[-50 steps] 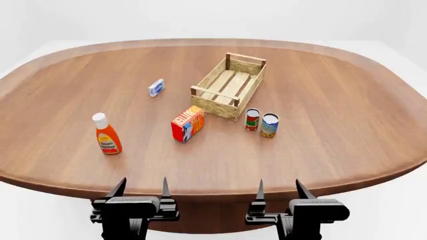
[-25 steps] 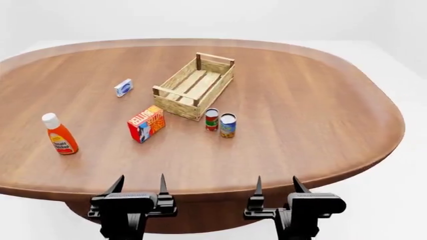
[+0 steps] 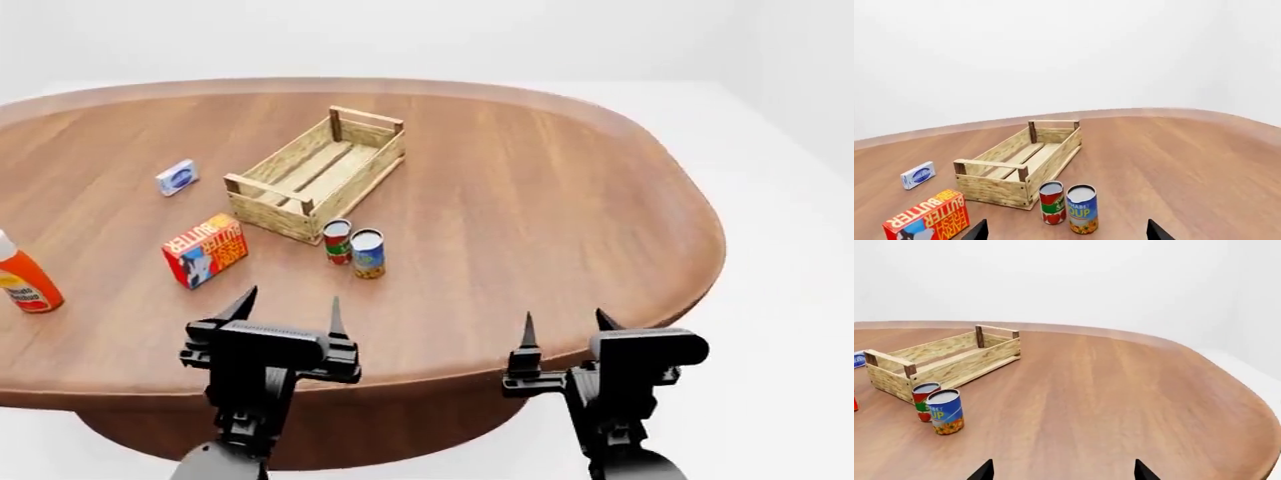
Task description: Pick up the ketchup, and put it in the wooden tray.
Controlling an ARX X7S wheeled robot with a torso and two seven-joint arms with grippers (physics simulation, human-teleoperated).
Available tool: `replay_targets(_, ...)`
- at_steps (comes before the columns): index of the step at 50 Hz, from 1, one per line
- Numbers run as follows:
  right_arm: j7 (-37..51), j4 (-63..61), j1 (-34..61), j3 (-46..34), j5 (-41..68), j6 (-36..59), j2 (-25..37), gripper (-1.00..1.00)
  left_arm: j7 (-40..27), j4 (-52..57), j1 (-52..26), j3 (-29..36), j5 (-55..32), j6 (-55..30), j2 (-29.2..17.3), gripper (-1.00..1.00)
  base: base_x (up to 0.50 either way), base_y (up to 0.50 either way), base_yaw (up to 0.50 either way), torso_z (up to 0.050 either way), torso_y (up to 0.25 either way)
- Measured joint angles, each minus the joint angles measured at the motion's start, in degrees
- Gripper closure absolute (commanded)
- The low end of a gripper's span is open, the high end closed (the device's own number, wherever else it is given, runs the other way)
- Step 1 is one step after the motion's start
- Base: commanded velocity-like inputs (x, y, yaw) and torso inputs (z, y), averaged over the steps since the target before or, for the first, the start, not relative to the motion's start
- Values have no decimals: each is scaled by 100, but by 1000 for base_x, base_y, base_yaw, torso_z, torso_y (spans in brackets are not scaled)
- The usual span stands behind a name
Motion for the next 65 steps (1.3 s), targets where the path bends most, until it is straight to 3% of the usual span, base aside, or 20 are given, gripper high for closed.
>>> replay_targets(11, -120, -156, 577, -33, 192, 846, 246, -100, 27, 10, -764, 45, -35, -690, -64, -100, 58, -62, 0, 0, 0)
replay_targets(22, -279, -305, 1119, -199, 306, 1571, 447, -100, -13, 14, -1402, -51, -125, -1196, -115, -100, 500, 0, 0, 0, 0)
replay_targets(38, -401, -242, 1499, -323, 416, 1863, 500, -100, -65, -110, -1749, -192, -253, -1315, -167, -100, 500, 0, 0, 0, 0)
replay_targets(45, -398, -249, 1579, -390, 386, 1847, 514, -100, -114, -133, -1820, -269, -295, -1317, -200, -100, 0, 0, 0, 0, 0)
replay_targets(65, -426, -229, 1848, -590, 359, 1906, 537, -100, -345, -37, -1887, -471, -296, -1313, -341, -100, 148, 9, 495, 0, 1)
